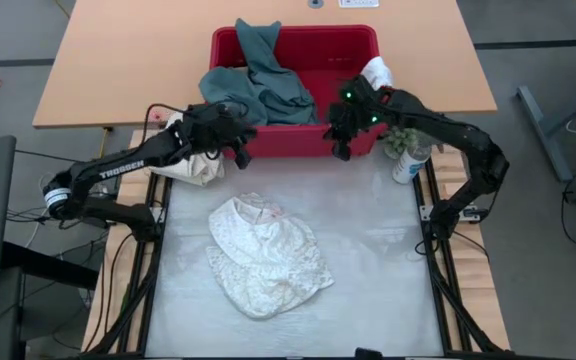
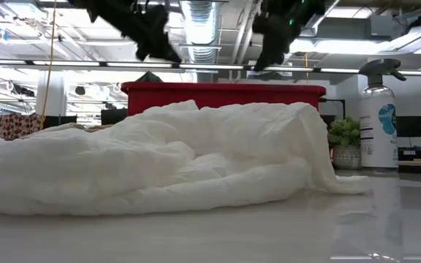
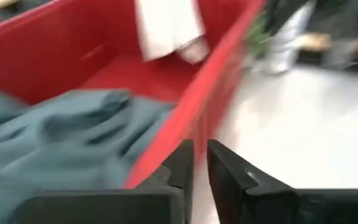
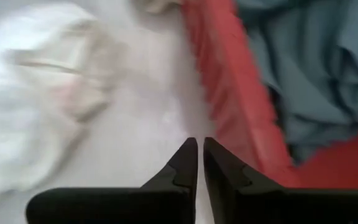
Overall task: Fold Laundry from Bin
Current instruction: Fold the white shirt
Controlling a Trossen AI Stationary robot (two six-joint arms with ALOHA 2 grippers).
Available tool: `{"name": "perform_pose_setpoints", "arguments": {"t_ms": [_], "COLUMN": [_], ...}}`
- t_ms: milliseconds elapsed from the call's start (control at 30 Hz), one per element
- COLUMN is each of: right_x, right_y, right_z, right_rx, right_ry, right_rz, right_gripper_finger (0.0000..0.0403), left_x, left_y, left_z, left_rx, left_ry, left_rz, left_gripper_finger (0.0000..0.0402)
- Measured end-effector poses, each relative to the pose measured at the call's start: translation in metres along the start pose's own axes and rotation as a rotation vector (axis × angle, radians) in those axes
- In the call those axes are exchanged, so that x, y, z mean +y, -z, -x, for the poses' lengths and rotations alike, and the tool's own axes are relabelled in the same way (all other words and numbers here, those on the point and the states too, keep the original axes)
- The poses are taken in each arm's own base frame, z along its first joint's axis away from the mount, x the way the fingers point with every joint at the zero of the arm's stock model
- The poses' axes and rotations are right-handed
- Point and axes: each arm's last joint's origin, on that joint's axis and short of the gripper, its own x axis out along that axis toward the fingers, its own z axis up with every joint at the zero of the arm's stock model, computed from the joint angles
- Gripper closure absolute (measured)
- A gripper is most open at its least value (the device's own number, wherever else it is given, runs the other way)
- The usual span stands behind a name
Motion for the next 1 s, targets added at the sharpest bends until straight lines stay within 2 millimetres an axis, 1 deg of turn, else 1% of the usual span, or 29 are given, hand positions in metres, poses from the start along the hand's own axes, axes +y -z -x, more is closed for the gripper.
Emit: {"name": "perform_pose_setpoints", "arguments": {"t_ms": [100,200,267,333,433,533,633,700,767,833,900,1000], "right_x": [0.007,0.015,0.023,0.033,0.053,0.073,0.092,0.103,0.11,0.114,0.115,0.114], "right_y": [-0.01,-0.021,-0.029,-0.036,-0.046,-0.054,-0.057,-0.054,-0.05,-0.039,-0.026,-0.006], "right_z": [0.023,0.048,0.063,0.077,0.097,0.118,0.144,0.161,0.177,0.19,0.202,0.23], "right_rx": [-0.029,-0.076,-0.106,-0.125,-0.156,-0.192,-0.212,-0.213,-0.203,-0.196,-0.179,-0.227], "right_ry": [-0.146,-0.274,-0.316,-0.341,-0.384,-0.421,-0.47,-0.499,-0.52,-0.535,-0.513,-0.441], "right_rz": [-0.002,-0.007,0.013,0.041,0.101,0.153,0.183,0.206,0.218,0.187,0.163,0.141], "right_gripper_finger": [0.0347,0.0345,0.0337,0.0321,0.0282,0.023,0.0179,0.0155,0.0144,0.0143,0.0144,0.0149], "left_x": [-0.003,-0.008,-0.014,-0.022,-0.035,-0.046,-0.052,-0.054,-0.054,-0.051,-0.045,-0.035], "left_y": [-0.034,-0.07,-0.092,-0.11,-0.13,-0.144,-0.158,-0.167,-0.173,-0.175,-0.172,-0.162], "left_z": [0.014,0.036,0.052,0.07,0.097,0.125,0.153,0.176,0.2,0.222,0.241,0.267], "left_rx": [-0.074,-0.124,-0.171,-0.203,-0.216,-0.208,-0.219,-0.269,-0.336,-0.379,-0.409,-0.422], "left_ry": [0.101,0.214,0.311,0.409,0.505,0.564,0.598,0.591,0.566,0.531,0.495,0.441], "left_rz": [0.043,0.039,0.008,-0.03,-0.06,-0.067,-0.049,-0.045,-0.051,-0.053,-0.045,-0.03], "left_gripper_finger": [0.0334,0.0303,0.0279,0.0253,0.0217,0.0194,0.019,0.019,0.0192,0.0193,0.0193,0.0193]}}
